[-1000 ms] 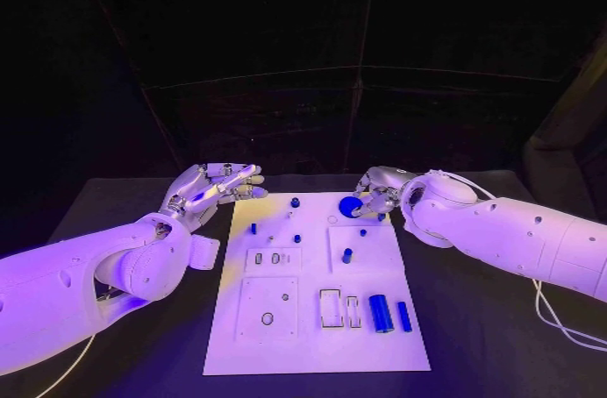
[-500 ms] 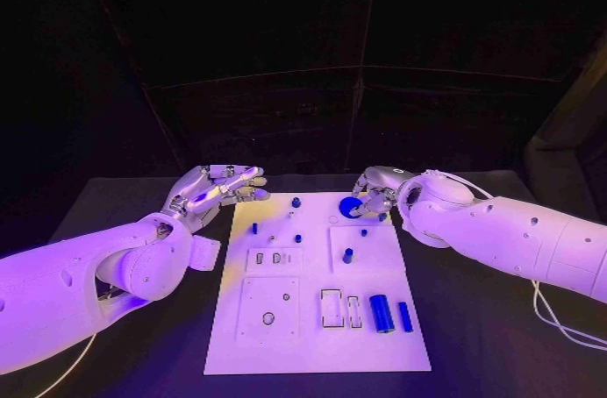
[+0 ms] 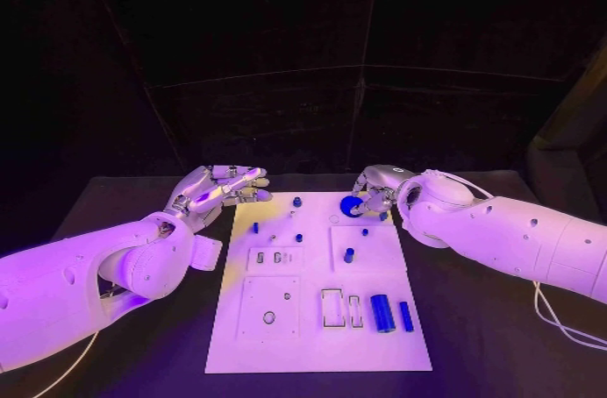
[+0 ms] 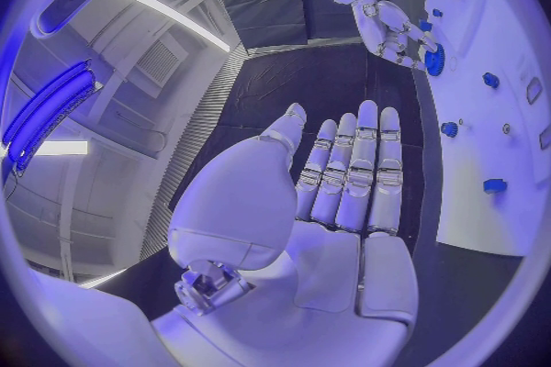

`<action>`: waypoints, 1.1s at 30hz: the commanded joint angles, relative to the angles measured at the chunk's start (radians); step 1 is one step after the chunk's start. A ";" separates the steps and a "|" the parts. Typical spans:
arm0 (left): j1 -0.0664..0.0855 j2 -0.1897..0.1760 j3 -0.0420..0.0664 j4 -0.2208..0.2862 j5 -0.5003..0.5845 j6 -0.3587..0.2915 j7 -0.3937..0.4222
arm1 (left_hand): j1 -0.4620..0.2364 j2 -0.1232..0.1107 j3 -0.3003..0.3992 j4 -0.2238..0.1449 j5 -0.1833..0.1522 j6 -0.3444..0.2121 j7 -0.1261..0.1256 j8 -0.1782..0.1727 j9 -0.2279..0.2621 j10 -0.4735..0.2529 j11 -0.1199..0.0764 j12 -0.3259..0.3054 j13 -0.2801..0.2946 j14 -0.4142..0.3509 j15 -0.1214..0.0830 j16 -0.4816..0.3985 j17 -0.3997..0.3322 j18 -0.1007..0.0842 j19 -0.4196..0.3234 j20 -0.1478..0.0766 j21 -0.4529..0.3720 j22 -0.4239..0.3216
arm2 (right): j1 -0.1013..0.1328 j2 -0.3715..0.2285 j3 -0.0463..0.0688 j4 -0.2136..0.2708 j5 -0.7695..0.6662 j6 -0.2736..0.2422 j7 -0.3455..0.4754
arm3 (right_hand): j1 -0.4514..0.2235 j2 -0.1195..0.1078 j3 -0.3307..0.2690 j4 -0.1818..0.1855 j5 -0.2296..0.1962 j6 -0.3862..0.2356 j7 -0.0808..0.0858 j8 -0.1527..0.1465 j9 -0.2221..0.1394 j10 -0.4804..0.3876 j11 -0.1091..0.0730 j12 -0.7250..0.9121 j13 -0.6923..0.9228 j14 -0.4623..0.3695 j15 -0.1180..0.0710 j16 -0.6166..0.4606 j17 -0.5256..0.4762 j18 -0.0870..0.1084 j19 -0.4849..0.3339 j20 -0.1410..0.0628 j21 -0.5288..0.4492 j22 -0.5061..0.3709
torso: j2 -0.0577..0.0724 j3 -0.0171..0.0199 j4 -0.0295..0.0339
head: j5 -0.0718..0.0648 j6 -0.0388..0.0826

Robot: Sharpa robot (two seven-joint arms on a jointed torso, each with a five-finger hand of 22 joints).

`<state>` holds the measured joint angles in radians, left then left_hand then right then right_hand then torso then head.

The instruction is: Assemble the parts on the task board

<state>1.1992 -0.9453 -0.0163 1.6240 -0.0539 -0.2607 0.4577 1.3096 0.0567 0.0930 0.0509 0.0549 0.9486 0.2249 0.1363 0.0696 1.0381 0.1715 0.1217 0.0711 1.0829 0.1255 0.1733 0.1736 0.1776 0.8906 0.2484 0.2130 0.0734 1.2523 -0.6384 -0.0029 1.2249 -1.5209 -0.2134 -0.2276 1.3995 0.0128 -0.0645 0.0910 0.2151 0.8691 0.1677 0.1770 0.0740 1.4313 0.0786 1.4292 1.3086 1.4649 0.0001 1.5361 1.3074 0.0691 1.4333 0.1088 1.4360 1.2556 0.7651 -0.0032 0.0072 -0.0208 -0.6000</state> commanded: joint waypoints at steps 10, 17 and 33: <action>0.001 0.001 0.001 0.001 -0.001 0.031 -0.021 | 0.010 0.003 0.000 -0.008 0.006 0.000 0.004 -0.005 -0.002 0.003 0.002 -0.007 -0.001 0.003 0.005 -0.008 0.002 0.007 0.006 -0.002 -0.006 -0.002 | 0.002 0.002 0.000 0.001 -0.034 0.050 -0.016 | 0.031 0.024 0.049 -0.028 -0.029 0.083 -0.018 0.027 0.005 0.034 -0.014 0.030 0.121 0.086 -0.009 0.006 0.171 -0.008 0.008 -0.011 0.010 0.011 | 0.000 -0.0001 -0.0005 | -0.002 0.002; 0.001 -0.001 0.001 0.004 -0.001 0.033 -0.025 | 0.009 0.003 0.001 -0.008 0.006 -0.001 0.005 -0.006 -0.002 0.002 0.003 -0.008 -0.002 0.002 0.006 -0.009 0.002 0.007 0.006 -0.002 -0.007 -0.002 | 0.002 0.005 0.000 -0.002 -0.026 0.072 -0.018 | 0.019 0.020 0.053 -0.025 -0.031 0.086 -0.019 0.020 0.002 0.034 -0.015 0.028 0.120 0.086 -0.011 0.006 0.171 -0.009 0.009 -0.014 0.011 0.014 | 0.000 0.0001 0.0013 | -0.002 0.000; 0.002 -0.005 0.001 0.006 -0.001 0.034 -0.024 | 0.013 0.007 0.009 -0.017 0.007 -0.003 0.006 -0.010 -0.002 -0.001 0.005 -0.014 -0.002 -0.001 0.007 -0.015 0.003 0.007 0.005 0.000 -0.011 -0.004 | 0.002 -0.009 0.001 0.134 -0.170 -0.161 -0.066 | -0.013 0.018 0.121 -0.019 0.063 0.125 -0.029 -0.005 -0.005 0.056 -0.026 0.045 0.147 0.087 -0.020 0.006 0.175 -0.017 0.028 -0.023 0.031 0.057 | -0.001 -0.0005 0.0023 | 0.009 0.001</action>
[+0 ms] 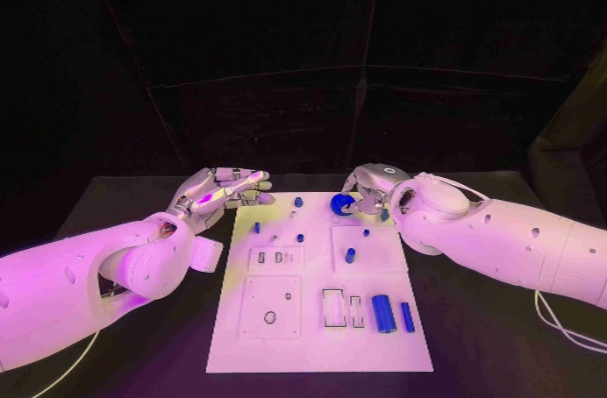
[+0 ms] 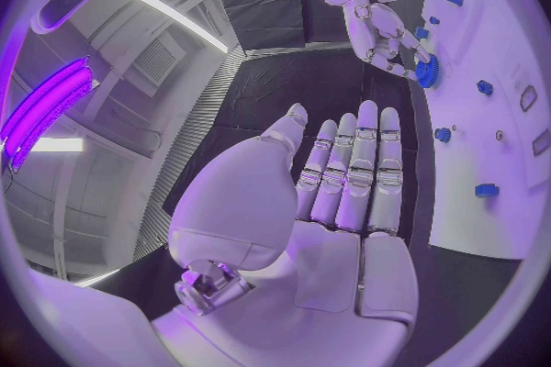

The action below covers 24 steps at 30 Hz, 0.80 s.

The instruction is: Assemble the parts on the task board

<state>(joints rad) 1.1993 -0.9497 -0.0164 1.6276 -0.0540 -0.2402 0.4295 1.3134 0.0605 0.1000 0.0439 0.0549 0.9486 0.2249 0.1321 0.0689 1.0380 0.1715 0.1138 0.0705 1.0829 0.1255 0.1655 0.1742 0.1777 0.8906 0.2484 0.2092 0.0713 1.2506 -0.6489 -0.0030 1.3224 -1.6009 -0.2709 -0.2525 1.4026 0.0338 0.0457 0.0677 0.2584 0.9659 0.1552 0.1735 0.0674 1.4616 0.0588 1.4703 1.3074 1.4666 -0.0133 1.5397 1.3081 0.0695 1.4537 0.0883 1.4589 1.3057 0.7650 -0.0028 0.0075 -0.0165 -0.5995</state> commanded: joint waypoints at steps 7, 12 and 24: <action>0.001 -0.002 0.001 0.001 -0.001 0.010 0.007 | 0.015 0.005 0.011 -0.017 0.007 -0.003 0.006 -0.008 -0.001 0.000 0.004 -0.008 -0.001 0.000 0.007 -0.010 0.003 0.007 0.005 0.000 -0.009 -0.002 | 0.004 0.043 0.002 0.090 -0.162 -0.139 -0.094 | -0.038 -0.031 0.050 0.012 0.073 0.042 -0.019 -0.020 0.000 0.033 -0.009 0.008 0.156 0.086 -0.010 0.003 0.175 -0.021 0.015 -0.006 0.014 0.021 | 0.001 -0.0003 0.0020 | 0.009 0.001; 0.002 -0.001 0.001 0.000 -0.001 0.007 0.007 | 0.016 0.006 0.014 -0.020 0.007 -0.003 0.006 -0.009 -0.001 0.000 0.004 -0.009 -0.001 0.001 0.007 -0.011 0.004 0.007 0.006 0.000 -0.010 -0.002 | 0.003 0.094 0.001 0.079 -0.189 -0.126 -0.106 | -0.046 -0.038 0.058 0.016 0.068 0.044 -0.019 -0.025 0.000 0.033 -0.009 0.007 0.157 0.086 -0.010 0.003 0.175 -0.021 0.016 -0.006 0.015 0.025 | 0.000 -0.0001 0.0017 | 0.013 -0.003; 0.002 0.001 0.001 -0.005 -0.001 0.005 0.007 | 0.016 0.006 0.014 -0.020 0.007 -0.003 0.006 -0.009 -0.001 0.000 0.004 -0.009 -0.001 0.001 0.007 -0.011 0.004 0.007 0.006 0.000 -0.010 -0.002 | -0.010 0.190 0.000 0.003 -0.195 -0.059 -0.097 | -0.057 -0.048 0.076 0.022 0.046 0.048 -0.019 -0.034 0.000 0.032 -0.008 0.004 0.155 0.085 -0.010 0.002 0.173 -0.022 0.017 -0.006 0.016 0.027 | 0.001 0.0007 -0.0007 | 0.027 -0.006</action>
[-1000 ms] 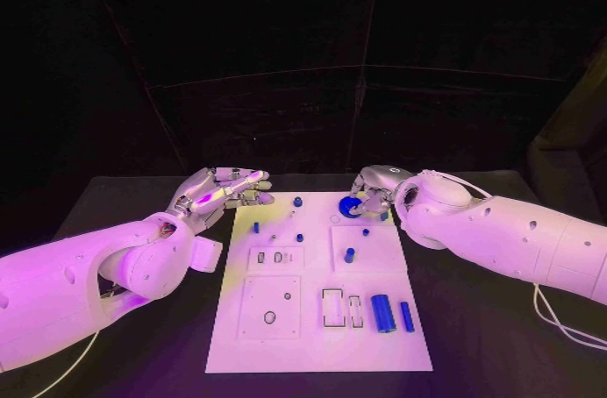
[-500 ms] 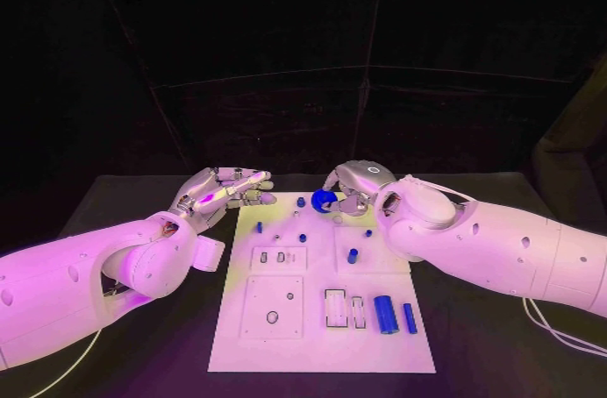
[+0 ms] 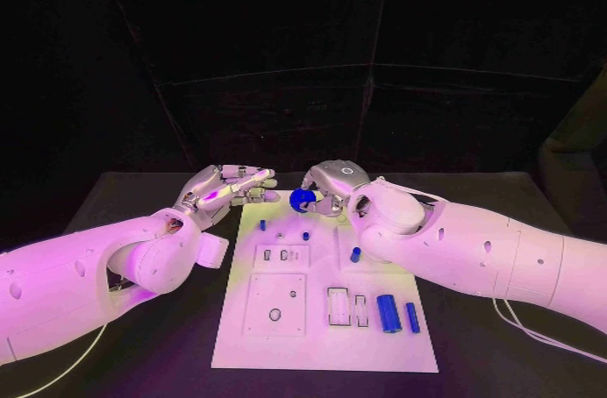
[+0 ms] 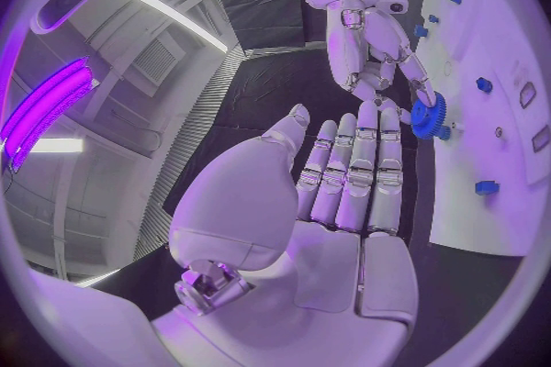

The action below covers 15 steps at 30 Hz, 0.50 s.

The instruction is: Assemble the parts on the task board

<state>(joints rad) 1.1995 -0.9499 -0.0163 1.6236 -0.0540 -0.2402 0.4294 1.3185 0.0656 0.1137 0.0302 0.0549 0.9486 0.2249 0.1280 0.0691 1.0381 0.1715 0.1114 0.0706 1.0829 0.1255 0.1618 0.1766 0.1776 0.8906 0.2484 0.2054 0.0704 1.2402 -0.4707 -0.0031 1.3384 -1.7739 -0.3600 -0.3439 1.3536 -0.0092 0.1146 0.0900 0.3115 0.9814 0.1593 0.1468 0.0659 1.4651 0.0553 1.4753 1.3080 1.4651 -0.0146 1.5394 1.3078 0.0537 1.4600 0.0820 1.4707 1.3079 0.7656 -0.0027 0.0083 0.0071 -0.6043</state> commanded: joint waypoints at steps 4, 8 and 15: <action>0.002 0.003 0.001 -0.003 -0.001 0.005 0.010 | 0.011 0.001 0.000 -0.006 0.007 -0.003 0.006 -0.005 -0.001 0.000 0.004 -0.006 -0.002 0.001 0.007 -0.007 0.001 0.007 0.006 0.000 -0.006 -0.001 | -0.003 0.030 0.000 -0.035 -0.020 0.045 -0.004 | -0.010 -0.008 0.011 0.000 -0.014 0.032 -0.022 -0.010 0.001 0.027 -0.004 -0.002 0.154 0.087 -0.008 0.002 0.173 -0.006 0.011 0.001 0.005 0.026 | 0.000 0.0003 -0.0031 | 0.004 -0.003; 0.002 0.007 0.001 -0.005 -0.001 0.003 0.012 | 0.011 0.001 0.002 -0.008 0.007 -0.002 0.006 -0.005 -0.001 0.000 0.004 -0.007 -0.002 0.001 0.007 -0.007 0.001 0.007 0.006 0.000 -0.006 -0.001 | -0.007 0.049 -0.001 -0.060 -0.017 0.056 -0.002 | -0.012 -0.011 0.015 0.000 -0.021 0.030 -0.021 -0.014 0.001 0.023 -0.003 -0.008 0.148 0.087 -0.008 0.001 0.172 -0.006 0.012 0.001 0.005 0.028 | 0.001 0.0012 -0.0015 | 0.003 -0.007; 0.002 0.010 0.001 -0.008 -0.001 0.001 0.014 | 0.011 0.001 0.002 -0.008 0.007 -0.002 0.006 -0.005 -0.001 0.000 0.004 -0.007 -0.002 0.001 0.007 -0.007 0.001 0.007 0.006 0.000 -0.006 -0.001 | -0.012 0.073 -0.002 -0.091 -0.014 0.080 0.004 | -0.016 -0.017 0.019 0.001 -0.030 0.028 -0.020 -0.019 0.001 0.023 -0.002 -0.008 0.149 0.087 -0.007 0.001 0.172 -0.007 0.012 0.002 0.005 0.029 | 0.000 0.0008 -0.0023 | 0.004 -0.010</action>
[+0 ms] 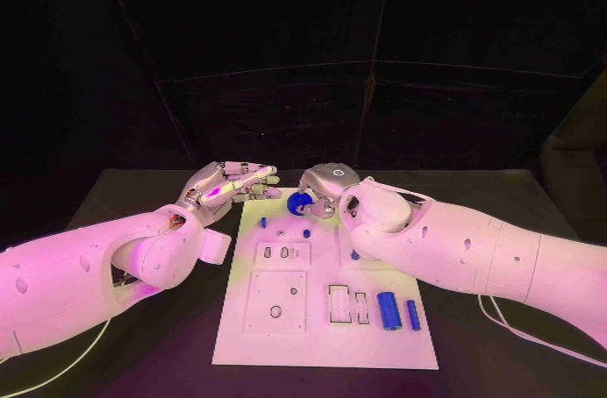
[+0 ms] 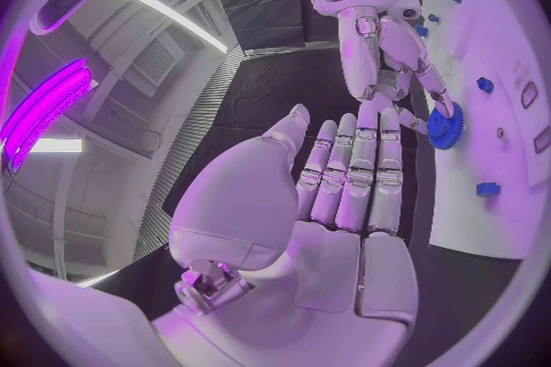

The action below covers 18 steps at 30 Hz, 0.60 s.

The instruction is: Assemble the parts on the task board

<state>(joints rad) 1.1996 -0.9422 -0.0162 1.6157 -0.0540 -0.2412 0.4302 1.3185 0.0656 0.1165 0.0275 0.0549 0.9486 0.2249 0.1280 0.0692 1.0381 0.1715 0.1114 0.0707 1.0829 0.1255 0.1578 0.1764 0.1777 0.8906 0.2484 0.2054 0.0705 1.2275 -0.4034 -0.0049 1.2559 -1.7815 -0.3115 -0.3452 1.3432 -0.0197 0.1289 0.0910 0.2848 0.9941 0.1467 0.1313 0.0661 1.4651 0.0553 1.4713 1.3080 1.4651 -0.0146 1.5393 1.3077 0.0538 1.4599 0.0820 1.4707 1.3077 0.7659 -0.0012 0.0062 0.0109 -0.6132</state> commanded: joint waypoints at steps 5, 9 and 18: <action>0.001 0.002 0.001 0.000 -0.001 0.002 0.013 | 0.011 0.001 0.000 -0.006 0.007 -0.002 0.006 -0.005 -0.001 0.001 0.004 -0.007 -0.002 0.001 0.007 -0.004 0.002 0.007 0.006 0.000 -0.007 -0.002 | -0.001 0.011 -0.002 -0.021 -0.003 0.041 0.008 | -0.010 -0.010 0.006 0.001 -0.008 0.013 -0.006 -0.007 0.000 0.021 -0.001 -0.007 0.146 0.087 -0.006 0.001 0.172 -0.007 0.012 0.003 0.006 0.030 | -0.001 -0.0004 -0.0006 | 0.001 -0.004; 0.001 0.002 0.001 0.000 -0.001 0.001 0.012 | 0.011 0.001 0.000 -0.006 0.007 -0.002 0.006 -0.005 -0.001 0.001 0.004 -0.007 -0.002 0.001 0.007 -0.004 0.002 0.007 0.006 0.000 -0.007 -0.002 | -0.002 0.015 -0.003 -0.028 0.002 0.051 0.011 | -0.021 -0.018 0.007 0.006 -0.014 0.003 -0.002 -0.017 -0.001 0.019 0.003 -0.010 0.144 0.087 -0.003 0.001 0.172 -0.007 0.012 0.005 0.006 0.030 | 0.000 -0.0003 -0.0015 | 0.000 -0.005; 0.002 0.002 0.001 0.000 -0.001 0.003 0.010 | 0.012 0.001 0.001 -0.007 0.007 -0.002 0.006 -0.006 -0.001 0.001 0.004 -0.007 -0.002 0.001 0.007 -0.004 0.002 0.007 0.006 0.000 -0.007 -0.002 | -0.003 0.023 -0.005 -0.040 0.018 0.066 0.011 | -0.123 -0.038 -0.019 0.072 -0.110 -0.072 0.021 -0.066 0.000 0.001 0.025 -0.031 0.126 0.088 0.017 0.003 0.179 -0.008 0.012 0.023 0.007 0.034 | -0.001 -0.0004 0.0005 | -0.003 -0.007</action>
<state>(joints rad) 1.1997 -0.9409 -0.0162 1.6146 -0.0540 -0.2419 0.4306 1.3185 0.0656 0.1165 0.0276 0.0549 0.9486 0.2249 0.1280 0.0692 1.0381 0.1715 0.1076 0.0700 1.0829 0.1255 0.1578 0.1773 0.1776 0.8906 0.2483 0.2054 0.0706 1.2218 -0.3815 -0.0094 1.2160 -1.7734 -0.2656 -0.3401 1.2328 -0.0571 0.1129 0.1527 0.1827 0.9273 0.1673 0.0693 0.0664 1.4649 0.0735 1.4465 1.3080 1.4658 -0.0060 1.5393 1.3075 0.0539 1.4649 0.0979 1.4748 1.3076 0.7652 -0.0017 0.0044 0.0098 -0.6200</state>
